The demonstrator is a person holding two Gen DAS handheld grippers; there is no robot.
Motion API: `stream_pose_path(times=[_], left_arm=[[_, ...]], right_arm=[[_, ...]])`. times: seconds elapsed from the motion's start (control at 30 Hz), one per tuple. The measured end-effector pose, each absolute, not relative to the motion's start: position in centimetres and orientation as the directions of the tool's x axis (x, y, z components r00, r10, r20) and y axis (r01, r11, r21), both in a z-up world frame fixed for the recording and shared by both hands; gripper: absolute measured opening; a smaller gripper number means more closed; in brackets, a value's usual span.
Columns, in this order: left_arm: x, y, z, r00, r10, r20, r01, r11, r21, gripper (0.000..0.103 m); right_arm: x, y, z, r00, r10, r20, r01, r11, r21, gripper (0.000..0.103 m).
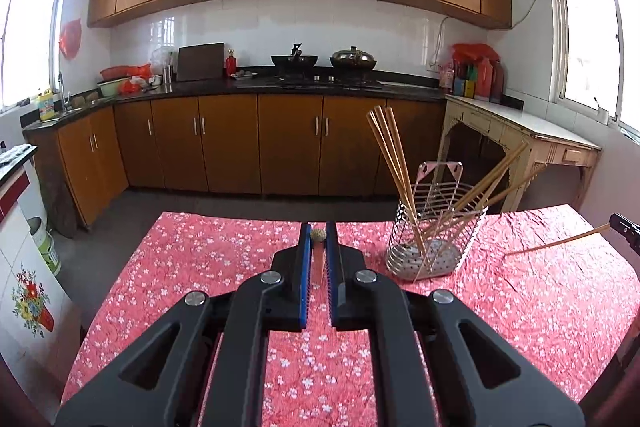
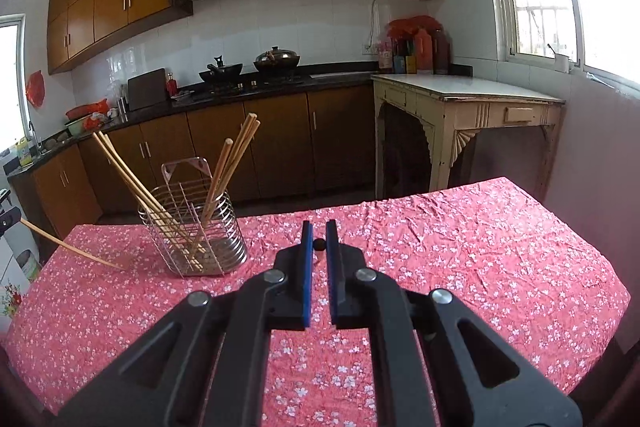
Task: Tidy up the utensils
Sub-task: 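Lift both held chopsticks and carry them above the wire basket, then lower both chopsticks into the wire basket and open both tools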
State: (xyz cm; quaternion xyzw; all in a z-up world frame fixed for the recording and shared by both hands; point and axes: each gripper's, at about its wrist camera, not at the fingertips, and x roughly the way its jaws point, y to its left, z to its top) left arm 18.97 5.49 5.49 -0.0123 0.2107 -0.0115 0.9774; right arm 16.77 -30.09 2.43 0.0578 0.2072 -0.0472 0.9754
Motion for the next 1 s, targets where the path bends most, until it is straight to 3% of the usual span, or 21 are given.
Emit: stream_pose_path(times=[0.73,1.0], left_arm=[[20.0,3.3,10.4,0.941,-0.050,-0.334,0.052,0.999,-0.004,0.007],[19.9,1.9,14.3,0.947,-0.128,-0.294,0.117,0.992,-0.055,0.007]], right_arm=[[17.4,-29.1,10.8,0.939,0.089,-0.332,-0.040,0.988,0.152,0.007],[17.6,-27.1,15.6,0.931,0.231,-0.282,-0.174,0.962,0.211,0.007]])
